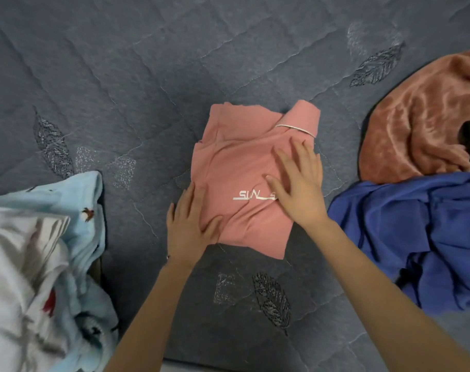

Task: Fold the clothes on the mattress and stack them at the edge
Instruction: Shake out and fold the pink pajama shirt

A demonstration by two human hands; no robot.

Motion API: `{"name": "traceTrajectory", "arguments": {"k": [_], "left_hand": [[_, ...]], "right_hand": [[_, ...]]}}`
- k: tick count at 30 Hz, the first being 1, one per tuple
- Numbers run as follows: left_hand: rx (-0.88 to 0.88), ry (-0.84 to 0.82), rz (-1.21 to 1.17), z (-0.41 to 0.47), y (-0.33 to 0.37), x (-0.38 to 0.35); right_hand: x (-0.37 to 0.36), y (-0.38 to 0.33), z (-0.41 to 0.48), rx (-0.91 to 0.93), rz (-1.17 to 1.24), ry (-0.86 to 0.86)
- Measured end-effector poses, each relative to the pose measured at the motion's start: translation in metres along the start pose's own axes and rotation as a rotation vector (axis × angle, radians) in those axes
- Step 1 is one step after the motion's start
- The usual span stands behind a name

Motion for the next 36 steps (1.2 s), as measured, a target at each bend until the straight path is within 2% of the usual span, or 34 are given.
{"name": "traceTrajectory", "arguments": {"k": [2, 7, 10, 13, 15, 16, 19, 22, 26, 30, 33, 36], "left_hand": [[0.028, 0.051, -0.125, -0.004, -0.007, 0.002], [-0.114, 0.184, -0.050, 0.000, 0.007, 0.024], [-0.152, 0.256, -0.011, -0.003, 0.009, 0.036], [0.011, 0.330, -0.135, -0.013, -0.017, 0.046], [0.124, 0.379, -0.210, -0.019, -0.038, 0.049], [0.163, 0.391, -0.230, -0.020, -0.045, 0.049], [0.241, 0.380, -0.315, -0.019, -0.053, 0.040], [0.214, 0.333, -0.377, -0.017, -0.041, 0.031], [0.359, 0.207, -0.574, -0.030, -0.027, 0.009], [0.478, 0.062, -0.799, -0.032, -0.014, -0.018], [0.451, 0.051, -0.930, -0.014, -0.008, -0.007], [0.340, 0.151, -0.961, 0.014, -0.010, 0.031]], "right_hand": [[0.016, 0.010, 0.007, -0.065, 0.083, 0.068], [0.002, 0.033, 0.026, -0.260, 0.218, -0.101], [0.023, 0.031, 0.031, -0.248, 0.390, 0.088], [0.039, 0.035, 0.039, -0.274, 0.419, 0.204], [0.034, 0.038, 0.054, -0.295, 0.388, 0.125], [0.025, 0.043, 0.062, -0.353, 0.463, 0.034], [-0.007, 0.046, 0.069, -0.553, 0.750, -0.229], [-0.011, 0.053, 0.057, -0.656, 0.900, -0.124], [-0.006, 0.066, 0.024, -0.786, 1.176, -0.013], [0.007, 0.078, -0.015, -0.860, 1.291, 0.001], [0.017, 0.084, -0.049, -0.866, 1.407, -0.021], [0.005, 0.094, -0.110, -0.922, 1.559, -0.068]]}}
Point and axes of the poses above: each hand's wrist, its own z-axis towards the middle knuckle, its own x-axis out of the back of the hand, y = z × x, the point moved 10 cm from there along z, towards the middle knuckle, and after that the axes turned 7 degrees about -x, right-handed, at the moved point
